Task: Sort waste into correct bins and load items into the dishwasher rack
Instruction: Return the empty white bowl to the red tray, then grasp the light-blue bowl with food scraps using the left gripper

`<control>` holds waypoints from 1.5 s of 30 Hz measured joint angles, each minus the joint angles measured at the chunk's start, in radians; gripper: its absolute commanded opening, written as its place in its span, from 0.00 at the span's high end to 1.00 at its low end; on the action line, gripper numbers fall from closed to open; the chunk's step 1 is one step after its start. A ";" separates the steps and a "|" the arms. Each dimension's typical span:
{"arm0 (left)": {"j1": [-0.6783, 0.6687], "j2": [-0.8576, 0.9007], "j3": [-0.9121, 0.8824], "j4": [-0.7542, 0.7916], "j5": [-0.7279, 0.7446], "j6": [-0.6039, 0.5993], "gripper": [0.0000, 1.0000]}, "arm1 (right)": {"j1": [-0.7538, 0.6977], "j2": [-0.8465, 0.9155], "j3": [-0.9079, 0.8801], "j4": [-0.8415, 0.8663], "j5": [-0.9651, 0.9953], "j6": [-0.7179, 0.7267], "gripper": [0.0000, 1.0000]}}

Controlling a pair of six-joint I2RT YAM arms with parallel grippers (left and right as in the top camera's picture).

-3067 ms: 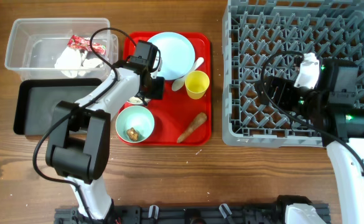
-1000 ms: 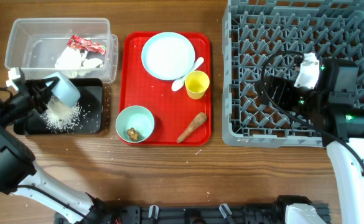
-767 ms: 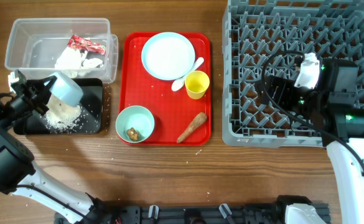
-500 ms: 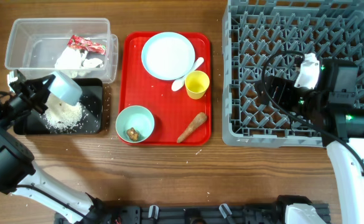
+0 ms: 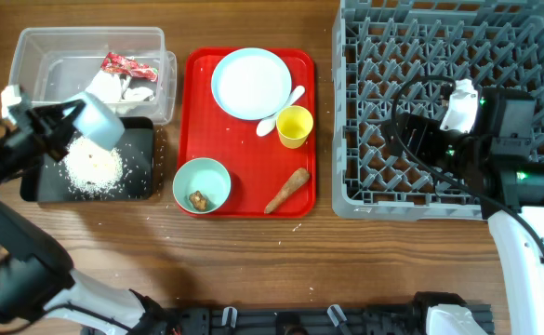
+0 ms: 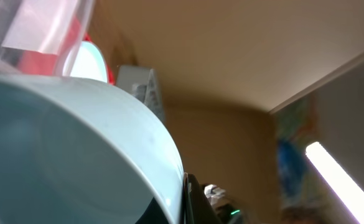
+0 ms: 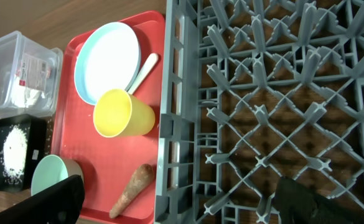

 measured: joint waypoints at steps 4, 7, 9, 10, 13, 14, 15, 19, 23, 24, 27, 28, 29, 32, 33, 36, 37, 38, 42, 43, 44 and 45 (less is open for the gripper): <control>-0.203 -0.088 0.000 0.094 -0.161 0.006 0.96 | 0.000 0.000 0.000 0.000 0.008 0.003 0.00; -0.394 -0.097 0.000 0.185 -0.374 -0.015 0.96 | 0.000 0.000 0.000 -0.001 0.011 0.003 0.00; -0.528 -0.097 0.000 0.222 -0.565 -0.047 0.96 | 0.000 0.000 0.000 -0.002 0.012 0.003 0.00; -0.626 -0.097 0.000 0.233 -0.704 -0.068 0.96 | 0.000 0.000 0.000 -0.003 0.015 0.003 0.00; -0.813 -0.097 0.000 0.281 -0.980 -0.093 0.96 | 0.000 0.000 0.000 -0.005 0.015 0.003 0.00; -0.859 -0.096 0.000 0.294 -1.064 -0.096 0.96 | 0.000 0.000 0.000 -0.005 0.015 0.003 0.00; -0.903 -0.095 0.000 0.298 -1.190 -0.099 0.96 | 0.000 0.000 0.000 -0.005 0.015 0.003 0.00; -1.022 -0.051 0.000 0.304 -1.385 -0.100 0.96 | 0.000 0.000 0.000 -0.018 0.018 0.003 0.00; -1.040 0.027 0.000 0.331 -1.451 -0.103 0.96 | 0.000 0.000 0.000 -0.020 0.023 0.003 0.00; -1.040 0.042 0.000 0.337 -1.459 -0.103 0.96 | 0.000 0.000 0.000 -0.020 0.023 0.003 0.00; -1.040 0.066 0.000 0.344 -1.475 -0.103 0.81 | 0.000 0.000 0.000 -0.021 0.026 0.003 0.00; -1.040 0.067 0.000 0.344 -1.481 -0.106 0.77 | 0.000 0.000 0.000 -0.021 0.026 0.003 0.00; -1.040 0.067 0.000 0.346 -1.481 -0.110 0.74 | 0.000 0.000 0.000 -0.021 0.026 0.003 0.00; -1.040 0.067 0.000 0.348 -1.483 -0.113 0.71 | 0.000 0.000 0.000 -0.022 0.026 0.003 0.00; -1.040 0.067 0.000 0.348 -1.484 -0.111 0.71 | 0.000 0.000 0.000 -0.023 0.026 0.003 0.00; -1.040 0.067 0.003 0.337 -1.485 -0.118 0.67 | 0.000 0.000 0.000 -0.023 0.026 0.003 0.00; -1.040 0.067 0.010 0.320 -1.485 -0.125 0.65 | 0.000 0.000 0.000 -0.023 0.026 0.003 0.00; -1.040 0.067 0.025 0.293 -1.485 -0.135 0.64 | 0.000 0.000 0.000 -0.024 0.026 0.003 0.00; -1.040 0.047 0.154 0.103 -1.487 -0.218 0.64 | 0.000 0.000 0.000 -0.027 0.026 0.003 0.00; -1.040 0.019 0.173 0.056 -1.485 -0.249 0.65 | 0.000 0.000 0.000 -0.027 0.026 0.003 0.00; -1.040 -0.005 0.181 0.021 -1.481 -0.273 0.66 | 0.000 0.000 0.000 -0.027 0.026 0.003 0.00; -1.040 -0.030 0.187 -0.023 -1.479 -0.301 0.65 | 0.000 0.000 0.000 -0.027 0.026 0.003 0.00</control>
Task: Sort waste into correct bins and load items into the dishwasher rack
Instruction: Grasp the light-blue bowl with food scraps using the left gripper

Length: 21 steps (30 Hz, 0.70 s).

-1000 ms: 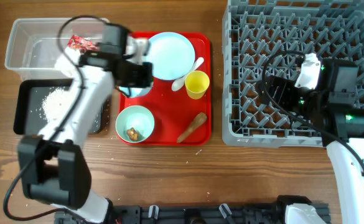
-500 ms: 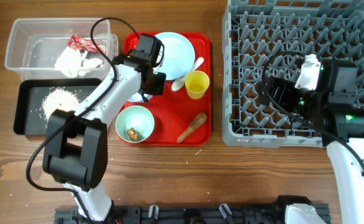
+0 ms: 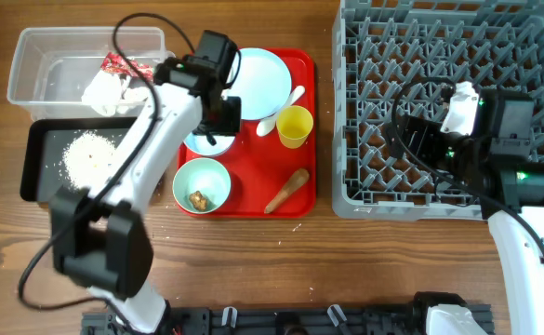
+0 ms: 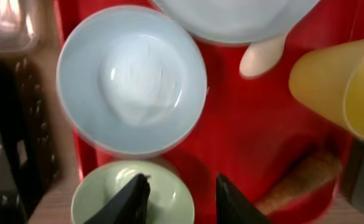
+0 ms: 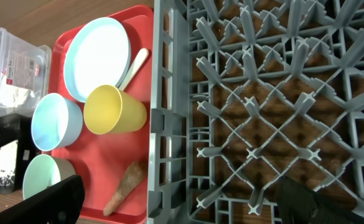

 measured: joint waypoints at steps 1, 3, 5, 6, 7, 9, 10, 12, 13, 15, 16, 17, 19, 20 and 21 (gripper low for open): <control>0.000 -0.018 0.006 -0.051 0.003 -0.026 0.65 | 0.000 0.000 0.000 0.000 0.000 0.000 0.00; 0.000 -0.042 0.002 -0.138 0.006 -0.093 0.66 | 0.000 0.000 0.000 0.000 0.000 0.000 0.00; -0.001 -0.042 -0.039 -0.133 0.007 -0.132 0.66 | 0.000 0.000 0.000 0.000 0.000 0.000 0.00; -0.002 -0.042 -0.097 -0.108 0.011 -0.154 0.66 | 0.000 0.000 0.000 0.001 0.000 0.000 0.00; -0.010 -0.040 -0.176 -0.050 0.014 -0.167 0.65 | 0.000 0.000 0.000 0.001 0.000 0.000 0.00; -0.022 -0.039 -0.246 0.035 0.014 -0.175 0.66 | 0.000 0.001 0.000 0.002 0.000 0.000 0.00; -0.035 -0.039 -0.306 0.100 0.014 -0.180 0.66 | 0.000 0.001 0.001 0.003 0.000 0.000 0.00; -0.056 -0.039 -0.359 0.141 0.021 -0.179 0.65 | 0.000 0.001 0.001 0.003 0.000 0.000 0.00; -0.066 -0.039 -0.372 0.158 0.022 -0.175 0.65 | 0.000 0.001 0.001 0.003 0.000 0.000 0.00; -0.077 -0.039 -0.380 0.168 0.021 -0.170 0.63 | 0.000 0.001 0.001 0.003 0.000 0.000 0.00; -0.077 -0.039 -0.380 0.175 0.022 -0.164 0.63 | 0.000 0.001 0.001 0.003 0.000 0.000 0.00; -0.077 -0.039 -0.380 0.177 0.021 -0.163 0.63 | 0.000 0.001 0.001 0.003 0.000 0.000 0.00; -0.077 -0.039 -0.380 0.176 0.021 -0.159 0.63 | 0.000 0.001 0.001 0.003 0.000 0.000 0.00; -0.077 -0.039 -0.380 0.177 0.022 -0.159 0.63 | 0.000 0.001 0.001 0.003 0.000 0.000 0.00; -0.077 -0.039 -0.380 0.180 0.022 -0.157 0.63 | 0.000 0.001 0.001 0.003 0.000 0.000 0.00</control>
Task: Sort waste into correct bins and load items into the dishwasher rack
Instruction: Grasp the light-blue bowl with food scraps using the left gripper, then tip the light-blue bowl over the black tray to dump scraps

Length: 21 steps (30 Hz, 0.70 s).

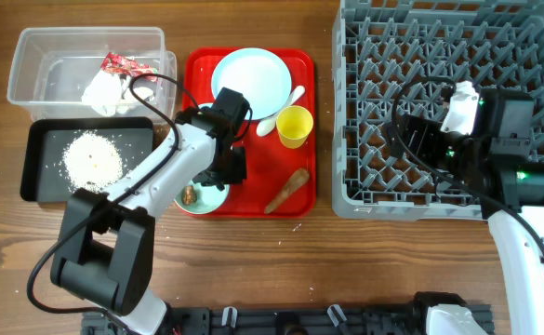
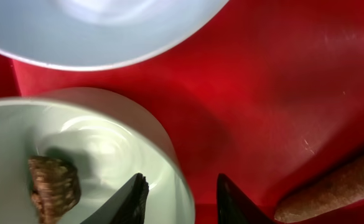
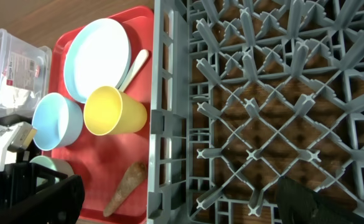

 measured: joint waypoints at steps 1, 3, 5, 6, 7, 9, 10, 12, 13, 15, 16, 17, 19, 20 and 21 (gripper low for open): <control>0.000 0.000 0.000 0.000 0.000 0.001 0.62 | 0.000 0.000 0.000 0.000 0.000 0.000 0.00; 0.000 0.000 0.000 0.000 0.000 0.001 0.59 | 0.000 0.000 0.000 0.000 0.000 0.000 0.00; 0.000 0.000 0.000 -0.002 0.000 0.001 0.62 | 0.000 0.000 0.000 0.000 0.000 0.000 0.00; -0.001 0.000 0.000 0.000 0.000 0.001 0.63 | 0.000 0.000 0.000 0.000 0.000 0.000 0.00; -0.002 0.000 -0.001 0.003 0.000 0.000 0.65 | 0.000 0.000 0.000 0.000 0.000 0.000 0.00; -0.012 0.000 -0.027 0.045 0.000 0.003 0.73 | 0.000 0.000 0.000 0.000 0.000 0.000 0.00; -0.020 0.000 -0.044 0.063 0.002 0.004 0.80 | 0.000 0.000 0.000 0.000 0.000 0.000 0.00; -0.034 0.000 -0.091 0.089 0.004 0.005 0.96 | 0.000 0.003 0.000 0.000 0.000 0.000 0.00; -0.035 0.000 -0.093 0.089 0.003 0.005 0.96 | 0.000 0.010 0.000 0.000 0.000 0.000 0.00; -0.035 -0.005 -0.089 0.078 -0.006 0.005 0.96 | 0.000 0.020 0.000 0.000 0.000 0.000 0.00; -0.035 -0.005 -0.079 0.051 -0.008 0.006 0.96 | 0.000 0.024 0.000 0.000 0.000 0.000 0.00; -0.035 -0.005 -0.051 -0.009 -0.009 0.008 0.96 | 0.000 0.025 0.000 0.000 0.000 0.000 0.00; -0.032 -0.006 0.028 -0.151 -0.003 0.008 0.96 | 0.000 0.026 0.000 -0.004 0.000 0.000 0.00; -0.029 -0.013 0.077 -0.208 0.004 0.013 0.96 | 0.000 0.027 0.000 -0.004 0.000 0.000 0.00; -0.020 -0.025 0.123 -0.240 0.016 0.023 0.96 | 0.000 0.027 0.000 -0.003 0.000 0.000 0.00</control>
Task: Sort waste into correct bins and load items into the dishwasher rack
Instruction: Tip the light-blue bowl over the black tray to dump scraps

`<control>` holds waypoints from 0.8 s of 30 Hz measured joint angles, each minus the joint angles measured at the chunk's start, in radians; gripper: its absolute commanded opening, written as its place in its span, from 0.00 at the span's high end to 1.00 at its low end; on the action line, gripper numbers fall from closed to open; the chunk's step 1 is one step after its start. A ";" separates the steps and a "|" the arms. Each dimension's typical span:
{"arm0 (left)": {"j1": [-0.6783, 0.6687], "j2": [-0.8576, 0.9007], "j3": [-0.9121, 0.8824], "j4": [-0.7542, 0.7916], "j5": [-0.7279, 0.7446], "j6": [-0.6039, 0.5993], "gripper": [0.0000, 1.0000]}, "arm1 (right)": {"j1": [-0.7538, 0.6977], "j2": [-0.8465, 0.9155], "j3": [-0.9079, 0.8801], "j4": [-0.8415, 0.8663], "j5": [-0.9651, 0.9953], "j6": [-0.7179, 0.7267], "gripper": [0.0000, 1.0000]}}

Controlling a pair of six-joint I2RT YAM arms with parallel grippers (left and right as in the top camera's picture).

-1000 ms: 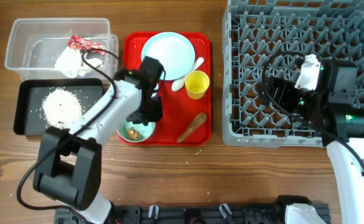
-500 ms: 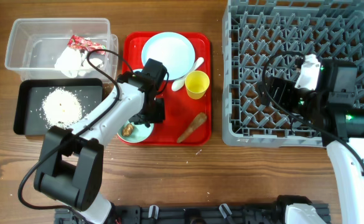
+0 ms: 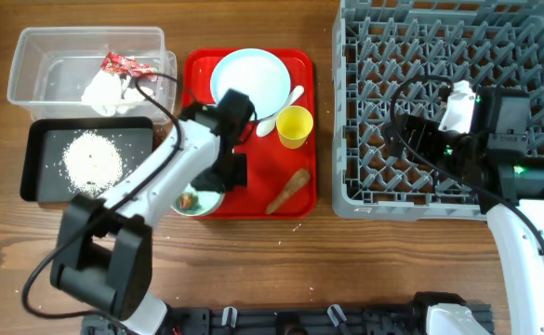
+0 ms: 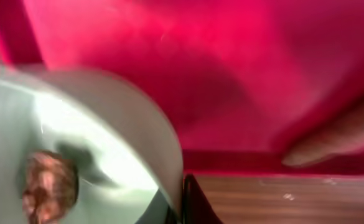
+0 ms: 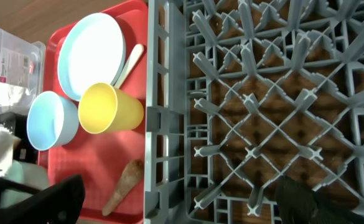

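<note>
My left gripper (image 3: 223, 181) is shut on the rim of the pale green bowl (image 3: 190, 200) at the front left of the red tray (image 3: 262, 167). In the left wrist view the green bowl (image 4: 76, 143) holds a brown food lump (image 4: 48, 186), and its rim is pinched in my left gripper (image 4: 180, 202) over the tray's front edge. The right gripper (image 3: 411, 138) hangs open over the grey dishwasher rack (image 3: 420, 207). The light blue bowl (image 5: 50, 121) stands on the tray and is hidden under my left arm in the overhead view.
On the tray are a white plate (image 3: 250, 82), a white spoon (image 3: 288, 100), a yellow cup (image 3: 295, 126) and a brown carrot-like piece (image 3: 287, 190). At the left stand a clear bin (image 3: 58, 74) with wrappers and a black tray (image 3: 44, 154) with rice.
The left gripper, whose open jaws stood round the green bowl's rim, is now shut on that rim. The bowl has shifted a little toward the tray's front edge. The right arm barely moved.
First my left gripper held the blue bowl tilted over the black tray of rice. Then the blue bowl stood on the red tray with the gripper open above it. After that the open jaws straddled the green bowl's rim, and now they grip it.
</note>
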 measured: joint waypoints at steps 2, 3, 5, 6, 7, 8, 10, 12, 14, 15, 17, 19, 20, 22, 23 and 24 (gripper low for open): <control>0.047 -0.053 0.058 -0.031 0.038 0.017 0.96 | 0.000 0.000 0.000 0.000 0.000 0.000 0.00; 0.074 -0.082 0.068 -0.037 0.055 0.029 0.96 | 0.000 0.000 0.000 0.000 0.000 0.000 0.00; 0.177 -0.149 0.071 -0.047 0.128 0.062 0.96 | 0.000 0.000 0.000 0.000 0.000 0.000 0.00; 0.224 -0.166 0.071 -0.046 0.152 0.079 0.96 | 0.000 0.000 0.000 0.000 0.000 0.000 0.00; 0.288 -0.178 0.071 -0.039 0.193 0.103 0.96 | 0.000 0.000 0.000 0.000 0.000 0.000 0.00; 0.364 -0.182 0.071 -0.011 0.243 0.140 0.96 | 0.000 0.000 0.000 0.000 0.000 0.000 0.00; 0.494 -0.181 0.068 0.107 0.333 0.199 0.96 | 0.000 0.000 0.000 0.005 0.000 0.000 0.00; 0.589 -0.176 0.060 0.198 0.411 0.232 0.96 | 0.000 0.000 0.000 0.004 0.000 0.000 0.00; 0.713 -0.150 0.054 0.233 0.530 0.272 0.96 | 0.000 0.000 0.000 0.003 0.000 0.000 0.00; 0.760 -0.130 0.051 0.233 0.602 0.300 0.96 | 0.000 0.000 0.000 0.003 0.000 0.000 0.00; 0.853 -0.071 0.049 0.233 0.764 0.363 0.96 | 0.000 0.000 0.000 0.003 0.000 0.000 0.00; 0.953 0.008 0.047 0.231 0.941 0.426 0.96 | 0.000 0.000 0.000 0.003 0.000 0.000 0.00; 0.991 0.043 0.046 0.225 1.009 0.448 0.96 | 0.000 0.000 0.000 0.003 0.000 0.000 0.00; 1.054 0.126 0.044 0.221 1.144 0.478 0.96 | 0.000 0.000 0.000 0.003 0.000 0.000 0.00; 1.078 0.169 0.044 0.211 1.223 0.489 0.96 | 0.000 0.000 0.000 0.003 0.000 0.000 0.00; 1.099 0.214 0.043 0.189 1.293 0.495 0.96 | 0.000 0.000 0.000 0.003 0.000 0.000 0.00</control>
